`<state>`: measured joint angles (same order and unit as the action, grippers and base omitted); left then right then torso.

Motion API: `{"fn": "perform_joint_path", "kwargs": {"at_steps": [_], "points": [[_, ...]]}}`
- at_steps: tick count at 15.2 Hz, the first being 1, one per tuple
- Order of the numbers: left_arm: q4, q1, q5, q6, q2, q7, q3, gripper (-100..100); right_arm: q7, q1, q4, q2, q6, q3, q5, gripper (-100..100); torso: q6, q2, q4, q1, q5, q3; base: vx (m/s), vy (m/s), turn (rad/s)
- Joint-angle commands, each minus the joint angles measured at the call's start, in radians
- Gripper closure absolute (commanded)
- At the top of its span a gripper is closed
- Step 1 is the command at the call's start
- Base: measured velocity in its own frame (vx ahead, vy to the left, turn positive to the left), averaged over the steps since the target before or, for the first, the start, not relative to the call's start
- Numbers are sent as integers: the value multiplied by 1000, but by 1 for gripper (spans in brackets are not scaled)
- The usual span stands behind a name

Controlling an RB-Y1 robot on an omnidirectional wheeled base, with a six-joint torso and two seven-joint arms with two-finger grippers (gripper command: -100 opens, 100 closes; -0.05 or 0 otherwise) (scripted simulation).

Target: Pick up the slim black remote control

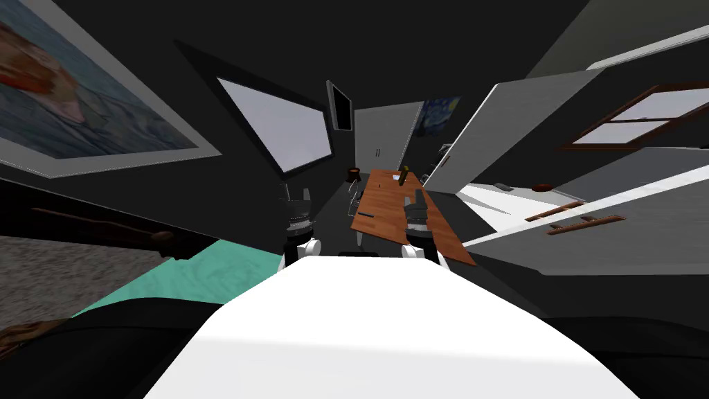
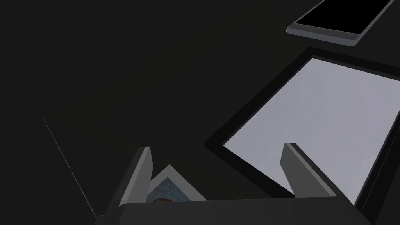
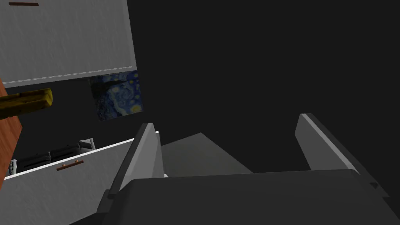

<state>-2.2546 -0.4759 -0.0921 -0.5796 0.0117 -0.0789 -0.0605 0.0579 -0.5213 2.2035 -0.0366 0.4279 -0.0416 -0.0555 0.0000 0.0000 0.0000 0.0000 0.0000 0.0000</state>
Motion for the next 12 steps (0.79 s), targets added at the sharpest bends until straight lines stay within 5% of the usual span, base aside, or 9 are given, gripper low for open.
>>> {"fn": "perform_joint_path", "kwargs": {"at_steps": [1, 6, 12], "points": [[0, 0, 0, 0, 0, 0, 0, 0, 6, 7, -26, -47, 5, -9, -7, -100, 0, 0, 0, 0, 0, 0, -40, 48, 77], [0, 0, 0, 0, 0, 0, 0, 0, 21, 23, -90, -126, 16, -32, -26, -100, -1, 5, 1, 10, 2, 3, -69, 122, 107], [0, 0, 0, 0, 0, 0, 0, 0, 51, 56, -208, -252, 40, -80, -65, -100, -1, -1, 0, 7, 1, 0, 5, 109, 130]]}}
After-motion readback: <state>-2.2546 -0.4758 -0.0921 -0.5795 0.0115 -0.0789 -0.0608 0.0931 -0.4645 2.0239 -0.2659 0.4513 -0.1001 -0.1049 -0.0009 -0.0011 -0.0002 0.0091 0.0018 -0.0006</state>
